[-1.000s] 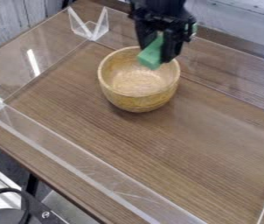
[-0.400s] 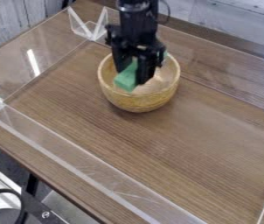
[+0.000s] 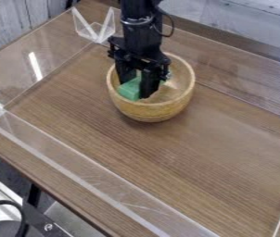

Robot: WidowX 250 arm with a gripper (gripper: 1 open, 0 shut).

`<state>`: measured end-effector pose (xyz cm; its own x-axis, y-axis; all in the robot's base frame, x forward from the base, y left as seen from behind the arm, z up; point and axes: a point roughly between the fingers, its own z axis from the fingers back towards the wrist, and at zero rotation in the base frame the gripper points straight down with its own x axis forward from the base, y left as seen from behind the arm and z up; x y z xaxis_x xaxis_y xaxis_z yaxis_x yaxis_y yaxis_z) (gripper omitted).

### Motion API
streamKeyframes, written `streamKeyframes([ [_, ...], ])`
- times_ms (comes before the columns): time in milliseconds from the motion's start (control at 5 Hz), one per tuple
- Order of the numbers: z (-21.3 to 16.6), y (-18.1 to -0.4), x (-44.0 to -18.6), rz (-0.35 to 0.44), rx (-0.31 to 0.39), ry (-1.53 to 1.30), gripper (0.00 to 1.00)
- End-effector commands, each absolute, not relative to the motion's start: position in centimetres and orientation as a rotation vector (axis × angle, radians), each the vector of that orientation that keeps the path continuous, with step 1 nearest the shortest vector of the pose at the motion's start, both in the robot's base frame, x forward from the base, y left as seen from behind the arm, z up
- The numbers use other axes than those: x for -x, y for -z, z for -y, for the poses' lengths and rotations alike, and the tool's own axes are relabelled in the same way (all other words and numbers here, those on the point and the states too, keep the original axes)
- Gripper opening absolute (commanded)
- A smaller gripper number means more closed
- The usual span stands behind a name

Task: Put the green block in the brown bowl

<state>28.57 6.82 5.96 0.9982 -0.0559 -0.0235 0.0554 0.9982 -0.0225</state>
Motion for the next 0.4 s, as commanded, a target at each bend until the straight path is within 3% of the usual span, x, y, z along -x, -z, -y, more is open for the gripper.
streamKeyframes([
  [0,-7.71,-6.73,-29.21,0.017,0.008,0.039,0.0],
  [200,-8.08,-6.5,-29.33,0.021,0.01,0.024,0.0],
])
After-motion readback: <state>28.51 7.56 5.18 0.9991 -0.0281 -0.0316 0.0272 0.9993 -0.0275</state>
